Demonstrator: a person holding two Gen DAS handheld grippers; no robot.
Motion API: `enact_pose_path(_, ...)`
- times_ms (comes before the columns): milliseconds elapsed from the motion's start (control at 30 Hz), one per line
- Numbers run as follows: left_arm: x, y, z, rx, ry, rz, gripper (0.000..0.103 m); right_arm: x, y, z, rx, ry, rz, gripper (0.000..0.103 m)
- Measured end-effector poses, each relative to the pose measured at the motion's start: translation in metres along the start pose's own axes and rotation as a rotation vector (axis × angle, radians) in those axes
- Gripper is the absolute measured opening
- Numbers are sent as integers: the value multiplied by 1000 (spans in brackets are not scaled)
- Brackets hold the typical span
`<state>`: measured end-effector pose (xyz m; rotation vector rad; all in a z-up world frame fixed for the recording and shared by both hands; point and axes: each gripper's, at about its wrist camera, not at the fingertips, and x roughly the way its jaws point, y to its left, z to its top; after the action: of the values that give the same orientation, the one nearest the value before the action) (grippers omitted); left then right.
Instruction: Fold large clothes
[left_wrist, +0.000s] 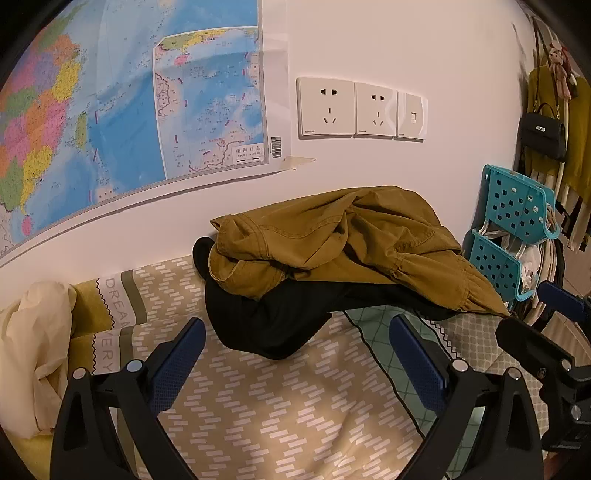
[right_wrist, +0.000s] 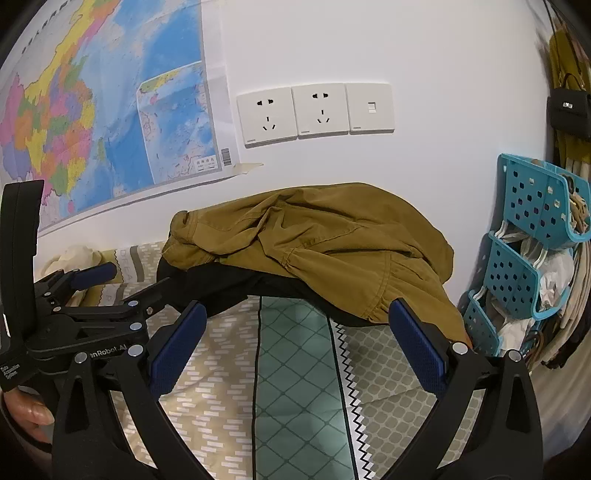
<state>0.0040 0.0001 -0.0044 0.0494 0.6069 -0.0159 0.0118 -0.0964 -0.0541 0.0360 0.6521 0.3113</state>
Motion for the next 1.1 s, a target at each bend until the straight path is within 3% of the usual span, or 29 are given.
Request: enact_pose_path(1100,1,3,-1,-7,10,-1,96,6,4,3,-13,7,11,97)
